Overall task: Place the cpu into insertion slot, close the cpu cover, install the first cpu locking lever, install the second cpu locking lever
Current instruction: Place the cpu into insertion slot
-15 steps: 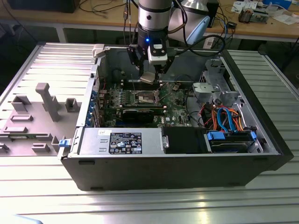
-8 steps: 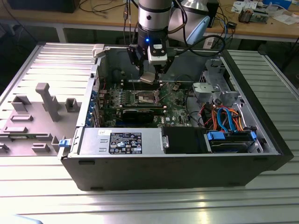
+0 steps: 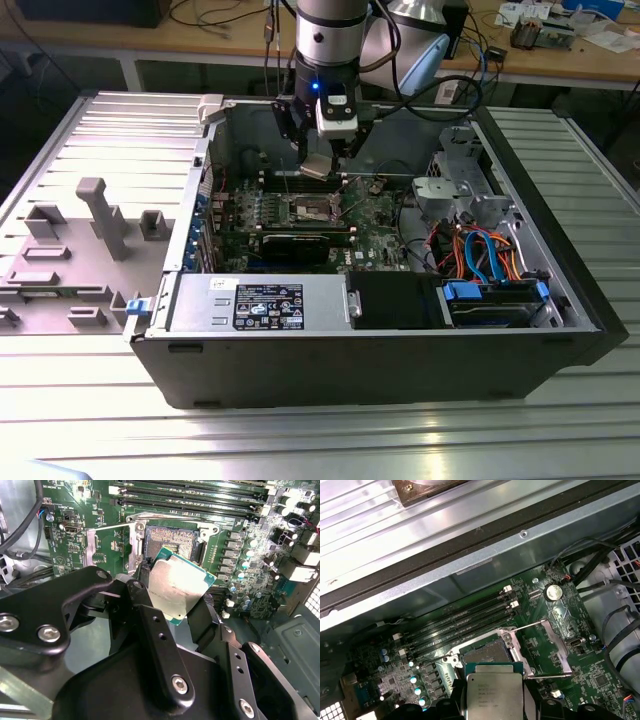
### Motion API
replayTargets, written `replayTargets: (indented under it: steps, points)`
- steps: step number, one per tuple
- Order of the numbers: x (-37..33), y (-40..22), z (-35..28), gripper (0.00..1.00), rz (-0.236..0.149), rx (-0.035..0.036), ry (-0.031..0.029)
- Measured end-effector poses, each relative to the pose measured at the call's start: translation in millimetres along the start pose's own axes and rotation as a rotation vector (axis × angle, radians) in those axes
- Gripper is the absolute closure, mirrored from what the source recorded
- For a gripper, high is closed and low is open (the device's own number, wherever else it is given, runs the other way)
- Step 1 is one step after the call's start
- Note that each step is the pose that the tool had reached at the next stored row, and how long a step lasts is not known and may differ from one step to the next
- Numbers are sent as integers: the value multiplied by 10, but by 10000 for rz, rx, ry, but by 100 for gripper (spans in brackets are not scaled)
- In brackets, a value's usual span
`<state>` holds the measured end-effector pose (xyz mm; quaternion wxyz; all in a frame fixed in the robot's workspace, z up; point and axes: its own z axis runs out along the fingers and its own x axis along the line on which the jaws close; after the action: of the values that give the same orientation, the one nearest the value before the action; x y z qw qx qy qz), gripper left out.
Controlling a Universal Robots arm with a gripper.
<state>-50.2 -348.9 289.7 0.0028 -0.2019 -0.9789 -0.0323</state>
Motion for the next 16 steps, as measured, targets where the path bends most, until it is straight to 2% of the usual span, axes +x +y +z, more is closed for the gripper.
replayTargets:
  steps: [14, 16]
  points:
    - [0, 0, 3, 45, 77, -1, -5]
    - [0, 0, 7, 45, 223, -4, -14]
